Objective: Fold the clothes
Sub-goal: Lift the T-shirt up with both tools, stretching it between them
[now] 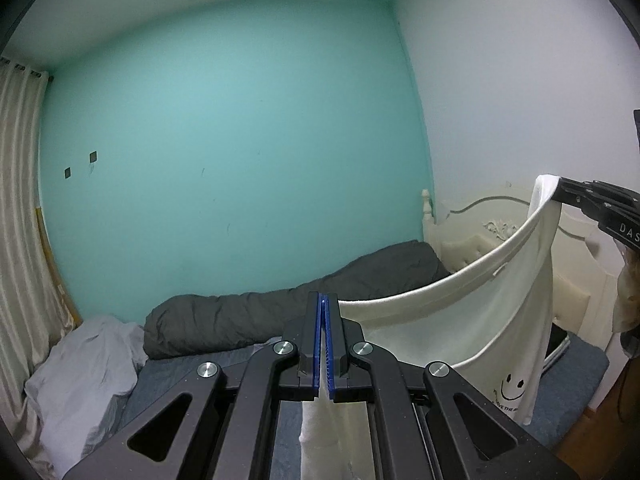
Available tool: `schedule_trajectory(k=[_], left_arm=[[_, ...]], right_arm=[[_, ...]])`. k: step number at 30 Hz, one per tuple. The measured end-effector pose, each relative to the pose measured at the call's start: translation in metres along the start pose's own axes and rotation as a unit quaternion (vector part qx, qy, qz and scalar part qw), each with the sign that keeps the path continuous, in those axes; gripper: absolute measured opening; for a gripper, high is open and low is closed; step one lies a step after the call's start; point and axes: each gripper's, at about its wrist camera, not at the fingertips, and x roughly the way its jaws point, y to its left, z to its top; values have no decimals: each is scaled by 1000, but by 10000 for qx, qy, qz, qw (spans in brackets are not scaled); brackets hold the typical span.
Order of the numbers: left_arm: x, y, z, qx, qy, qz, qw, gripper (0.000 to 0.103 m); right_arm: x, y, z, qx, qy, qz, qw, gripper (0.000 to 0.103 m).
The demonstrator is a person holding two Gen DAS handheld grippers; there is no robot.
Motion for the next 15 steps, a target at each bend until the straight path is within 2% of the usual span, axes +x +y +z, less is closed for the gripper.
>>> schedule_trajectory(k=[7, 11, 15], left_arm=[[25, 2, -27, -66, 394, 50, 9992, 1], [60, 4, -51, -126, 701, 15, 9975, 1], [113, 9, -84, -186, 1051, -36, 9943, 1]], right_arm=[[29, 5, -29, 82, 358, 201, 9991, 2], [64, 6, -60, 123, 686, 300, 9971, 2], [108, -1, -99, 248, 1047, 364, 9935, 2]])
